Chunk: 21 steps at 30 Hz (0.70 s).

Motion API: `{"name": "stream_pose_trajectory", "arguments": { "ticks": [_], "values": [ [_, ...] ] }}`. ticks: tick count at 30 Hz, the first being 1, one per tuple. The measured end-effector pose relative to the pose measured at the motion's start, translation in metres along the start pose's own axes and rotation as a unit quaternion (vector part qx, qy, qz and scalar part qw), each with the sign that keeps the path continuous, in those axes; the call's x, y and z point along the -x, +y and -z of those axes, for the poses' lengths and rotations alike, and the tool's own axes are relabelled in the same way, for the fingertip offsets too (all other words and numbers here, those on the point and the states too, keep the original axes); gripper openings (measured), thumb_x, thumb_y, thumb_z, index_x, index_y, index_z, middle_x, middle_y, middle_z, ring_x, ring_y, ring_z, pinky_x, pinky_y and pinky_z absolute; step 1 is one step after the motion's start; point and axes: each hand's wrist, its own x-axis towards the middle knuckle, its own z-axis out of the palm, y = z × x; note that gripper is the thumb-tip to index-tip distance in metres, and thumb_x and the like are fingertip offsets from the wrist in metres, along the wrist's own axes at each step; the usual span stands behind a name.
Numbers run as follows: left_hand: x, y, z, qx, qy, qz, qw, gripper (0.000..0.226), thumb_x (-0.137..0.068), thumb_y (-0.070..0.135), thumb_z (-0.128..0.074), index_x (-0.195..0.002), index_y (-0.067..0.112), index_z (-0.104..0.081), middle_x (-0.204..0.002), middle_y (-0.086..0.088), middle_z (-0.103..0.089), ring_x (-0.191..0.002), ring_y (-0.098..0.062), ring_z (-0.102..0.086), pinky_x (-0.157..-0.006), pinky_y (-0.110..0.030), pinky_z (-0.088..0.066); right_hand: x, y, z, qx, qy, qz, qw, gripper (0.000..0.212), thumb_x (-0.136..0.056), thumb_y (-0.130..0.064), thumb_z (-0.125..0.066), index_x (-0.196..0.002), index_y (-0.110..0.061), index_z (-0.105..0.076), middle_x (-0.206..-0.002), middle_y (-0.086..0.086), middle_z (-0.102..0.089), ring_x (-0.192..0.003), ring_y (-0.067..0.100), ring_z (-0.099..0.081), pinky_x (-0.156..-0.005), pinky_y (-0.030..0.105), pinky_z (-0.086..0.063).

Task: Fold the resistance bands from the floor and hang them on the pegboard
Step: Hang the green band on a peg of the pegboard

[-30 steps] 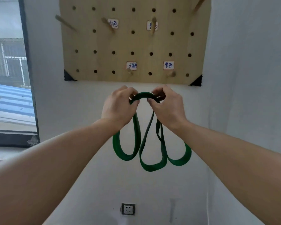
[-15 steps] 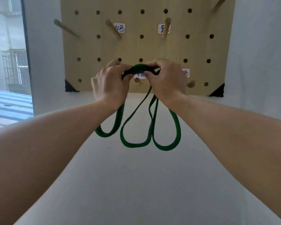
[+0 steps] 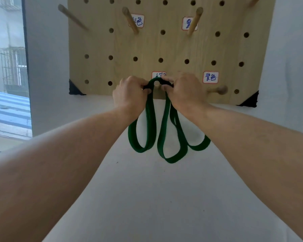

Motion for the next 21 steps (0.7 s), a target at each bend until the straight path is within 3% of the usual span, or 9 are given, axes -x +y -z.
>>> {"name": "stream_pose_trajectory", "arguments": {
  "ticks": [7, 12, 18, 21],
  "values": [
    [-0.013, -0.004, 0.000, -0.080, -0.017, -0.089, 0.993, 0.022, -0.099, 0.030, -0.061, -0.114, 0.031, -0.076, -0.103, -0.002, -0.069, -0.087, -0.029, -0.062, -0.070, -0.039, -0.052, -0.005, 0.005, -0.011, -0.034, 0.002, -0.030, 0.999, 0.025, -0.095, -0.027, -0.072, -0.120, -0.021, -0.073, -0.115, 0.001, -0.073, -0.106, 0.020, -0.066, -0.092, 0.040, -0.054],
    [-0.017, 0.000, 0.002, -0.113, -0.028, -0.076, 0.990, 0.022, -0.099, 0.026, -0.060, -0.112, 0.030, -0.077, -0.100, -0.005, -0.067, -0.085, -0.032, -0.061, -0.069, -0.038, -0.050, -0.010, 0.002, -0.018, -0.038, 0.018, -0.050, 0.998, 0.014, -0.094, -0.023, -0.072, -0.108, -0.020, -0.072, -0.099, -0.006, -0.068, -0.090, 0.016, -0.062, -0.075, 0.032, -0.045],
    [-0.003, 0.007, 0.008, -0.110, -0.091, -0.046, 0.989, 0.030, -0.098, 0.010, -0.056, -0.118, 0.025, -0.073, -0.109, -0.007, -0.066, -0.089, -0.029, -0.060, -0.075, -0.040, -0.052, 0.006, -0.003, -0.012, -0.059, -0.021, -0.065, 0.996, 0.037, -0.090, -0.016, -0.076, -0.127, -0.024, -0.071, -0.124, 0.002, -0.073, -0.116, 0.024, -0.065, -0.097, 0.039, -0.051],
    [0.000, 0.006, 0.017, -0.114, -0.146, -0.045, 0.982, 0.041, -0.094, 0.014, -0.065, -0.132, 0.027, -0.064, -0.119, -0.007, -0.067, -0.093, -0.030, -0.063, -0.075, -0.040, -0.055, 0.016, -0.006, -0.009, -0.030, -0.033, -0.057, 0.997, 0.044, -0.093, -0.018, -0.073, -0.135, -0.028, -0.064, -0.128, 0.002, -0.068, -0.121, 0.026, -0.061, -0.096, 0.039, -0.048]
  ]
}}
